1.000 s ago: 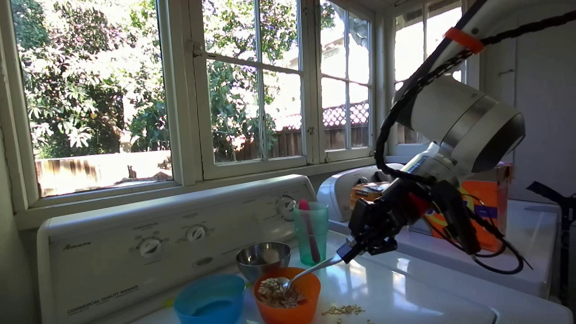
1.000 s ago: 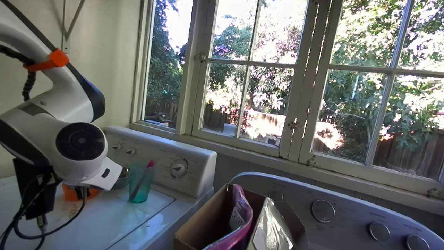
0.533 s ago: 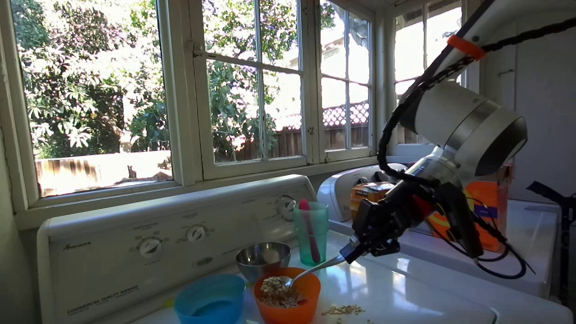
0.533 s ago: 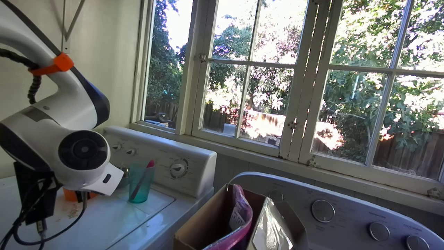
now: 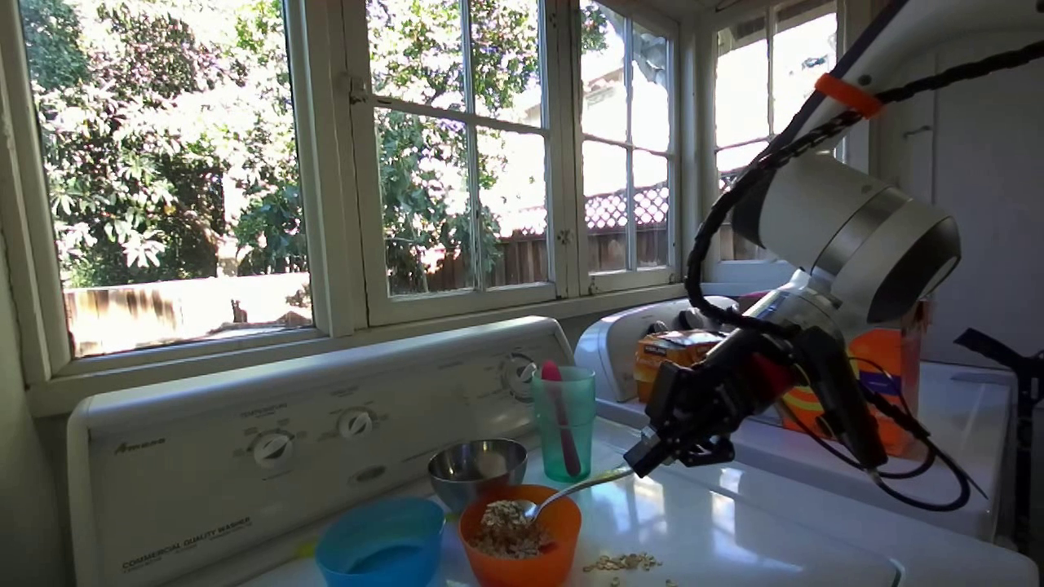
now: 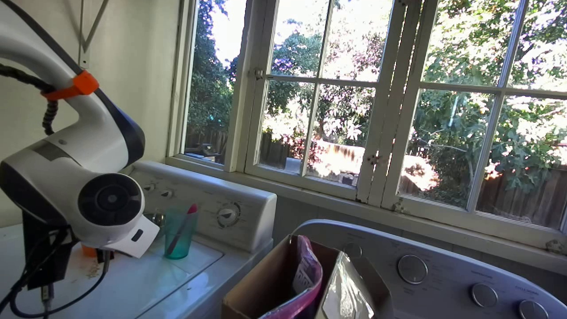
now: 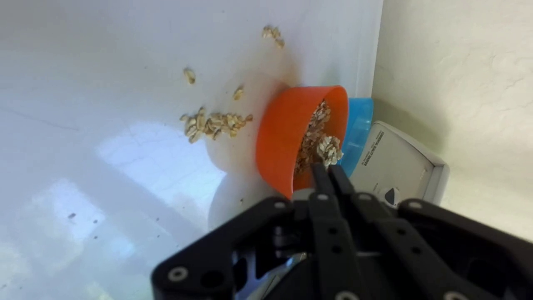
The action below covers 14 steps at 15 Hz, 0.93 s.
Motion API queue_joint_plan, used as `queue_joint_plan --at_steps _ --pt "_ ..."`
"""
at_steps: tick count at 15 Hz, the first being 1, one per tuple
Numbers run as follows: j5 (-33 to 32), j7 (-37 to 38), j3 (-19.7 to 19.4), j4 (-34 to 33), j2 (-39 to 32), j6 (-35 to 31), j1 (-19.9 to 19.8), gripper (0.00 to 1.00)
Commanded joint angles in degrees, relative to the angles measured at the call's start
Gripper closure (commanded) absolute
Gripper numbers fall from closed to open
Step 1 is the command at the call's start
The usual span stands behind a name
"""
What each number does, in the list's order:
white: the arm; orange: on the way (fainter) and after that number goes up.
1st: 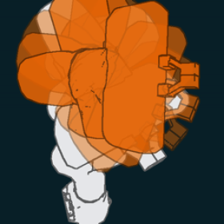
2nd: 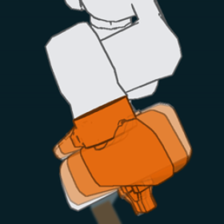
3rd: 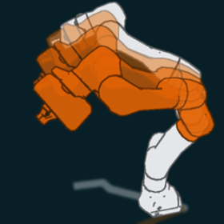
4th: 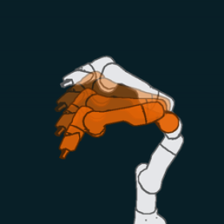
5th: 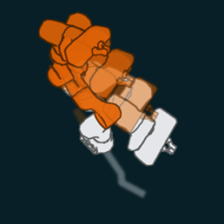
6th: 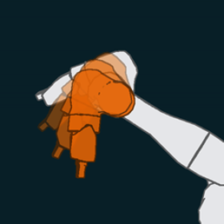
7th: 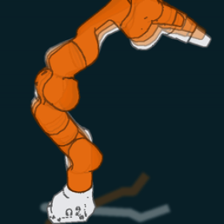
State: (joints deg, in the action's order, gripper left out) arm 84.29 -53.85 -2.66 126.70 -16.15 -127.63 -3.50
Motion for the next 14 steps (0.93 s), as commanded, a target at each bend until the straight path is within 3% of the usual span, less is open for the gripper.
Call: queue_joint_plan --at_steps 1,6,7,14 --pt "0.75 3.46 -0.52 0.04 -0.58 4.86 -1.0 0.99" --pt "-0.03 3.77 -1.02 -0.05 -0.38 5.34 -0.74 0.99" --pt "-0.09 3.77 -1.08 -0.07 -0.38 5.38 -0.77 0.95" --pt "0.26 5.68 -1.58 -2.73 -1.81 4.5 -0.99 0.99"
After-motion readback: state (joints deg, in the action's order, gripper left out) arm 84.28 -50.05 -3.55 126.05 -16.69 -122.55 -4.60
